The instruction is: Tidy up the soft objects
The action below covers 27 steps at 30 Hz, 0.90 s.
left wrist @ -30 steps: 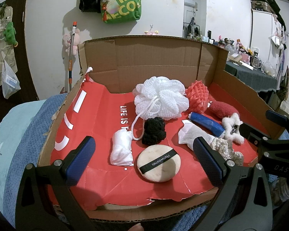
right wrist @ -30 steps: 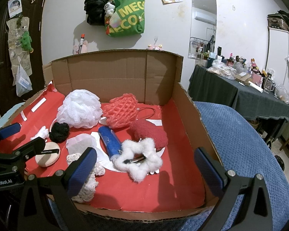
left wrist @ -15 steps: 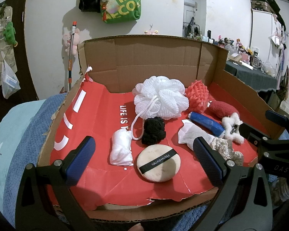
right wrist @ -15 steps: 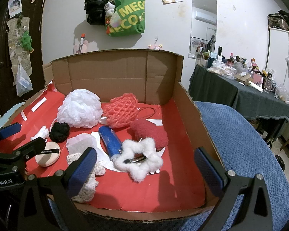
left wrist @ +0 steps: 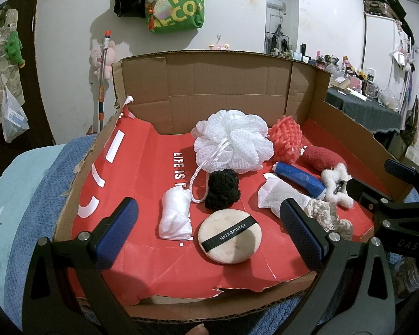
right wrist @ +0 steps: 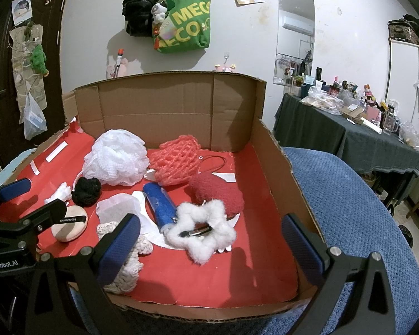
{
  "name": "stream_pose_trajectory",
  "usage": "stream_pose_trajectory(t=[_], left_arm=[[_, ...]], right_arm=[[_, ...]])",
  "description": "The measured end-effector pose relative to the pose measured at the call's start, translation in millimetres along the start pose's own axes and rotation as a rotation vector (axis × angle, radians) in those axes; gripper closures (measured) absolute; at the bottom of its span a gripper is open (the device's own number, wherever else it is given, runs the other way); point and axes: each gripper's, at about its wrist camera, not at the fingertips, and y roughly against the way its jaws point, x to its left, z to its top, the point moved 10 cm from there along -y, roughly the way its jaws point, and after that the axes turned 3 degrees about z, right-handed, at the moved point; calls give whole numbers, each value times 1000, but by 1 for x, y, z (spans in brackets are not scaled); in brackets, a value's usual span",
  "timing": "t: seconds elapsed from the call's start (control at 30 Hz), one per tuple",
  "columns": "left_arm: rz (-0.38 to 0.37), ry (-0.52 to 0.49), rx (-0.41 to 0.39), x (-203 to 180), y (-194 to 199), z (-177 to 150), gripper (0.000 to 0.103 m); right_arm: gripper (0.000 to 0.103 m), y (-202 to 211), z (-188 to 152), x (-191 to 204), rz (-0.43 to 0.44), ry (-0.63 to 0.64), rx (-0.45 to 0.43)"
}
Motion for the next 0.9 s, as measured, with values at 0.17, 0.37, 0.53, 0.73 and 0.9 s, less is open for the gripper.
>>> stream_pose_trajectory(t=[0.17,0.37,0.53,0.73,0.9], left_arm=[[0,0,1,0,0,0,0],[-1,1,2,0,0,0,0],[-2,1,1,0,0,0,0],[71,5,-101,8,22,12,0],[113,-15,-189,12,67,25,0]], right_arm=[[0,1,1,0,1,0,0],[0,1,1,0,0,0,1],[0,2,1,-1,1,0,0],[0,8,4,-1,-12,12,-37],[0,33,4,3,-22,47,-61]])
